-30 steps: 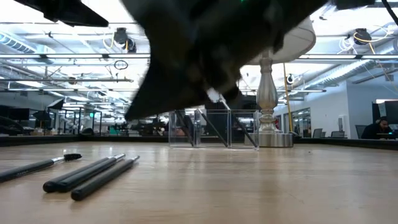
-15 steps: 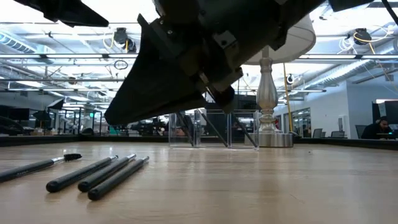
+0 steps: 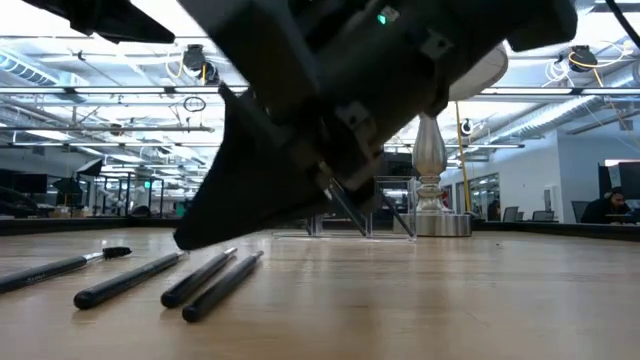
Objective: Pick & Place Makeup Brushes
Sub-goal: Move the black eyeshadow brushes to the bottom right of the table
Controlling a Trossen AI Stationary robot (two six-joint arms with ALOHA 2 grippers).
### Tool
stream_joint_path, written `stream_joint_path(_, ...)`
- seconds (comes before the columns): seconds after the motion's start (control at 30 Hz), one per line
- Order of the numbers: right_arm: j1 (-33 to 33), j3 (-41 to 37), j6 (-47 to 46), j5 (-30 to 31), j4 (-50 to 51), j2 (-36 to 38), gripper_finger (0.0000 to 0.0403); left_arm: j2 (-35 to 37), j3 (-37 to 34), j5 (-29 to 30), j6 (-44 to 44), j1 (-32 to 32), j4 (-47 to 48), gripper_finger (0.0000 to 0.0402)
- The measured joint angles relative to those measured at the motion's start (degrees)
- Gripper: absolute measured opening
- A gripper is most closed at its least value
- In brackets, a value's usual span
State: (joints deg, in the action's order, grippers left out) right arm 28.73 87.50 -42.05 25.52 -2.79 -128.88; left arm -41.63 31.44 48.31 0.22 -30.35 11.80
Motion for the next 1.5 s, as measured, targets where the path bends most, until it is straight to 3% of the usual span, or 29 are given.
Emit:
stream_joint_path(0.4,0.3,0.1,-4.0,-0.3,5.9,0.1,0.0,0.0,0.0,-0.7,-0.6,0.0,0.0,0.0037)
stream_joint_path(0.8,0.5,0.5,-0.5,-1.9,6.1,0.8,0.0,0.0,0.0,-0.8,-0.4,0.0,0.0,0.0037)
stream_joint_path(0.87,1.1,3.9,-0.3,-1.7,11.3,1.6,0.0,0.0,0.0,-0.8,-0.4,0.0,0.0,0.0037)
stream_joint_path(0.97,3.5,13.5,-6.8,-0.2,29.5,3.3,0.0,0.0,0.0,-0.8,-0.9,0.0,0.1,0.0037)
stream_joint_path(1.1,8.9,26.8,-28.3,-9.3,60.9,3.2,0.0,0.0,0.0,-1.9,-1.4,0.0,1.0,0.0037)
stream_joint_path(1.23,15.3,28.5,-52.4,-27.6,76.3,3.3,0.0,0.0,0.0,-2.4,-2.9,-0.1,1.9,0.0037)
stream_joint_path(1.33,19.8,24.1,-63.4,-38.2,77.6,3.1,0.0,0.0,0.0,-2.6,-4.2,-0.2,2.1,0.0037)
stream_joint_path(1.5,22.9,10.0,-70.3,-44.9,67.8,2.9,0.0,0.0,0.0,-4.8,-5.3,-0.2,1.4,0.0037)
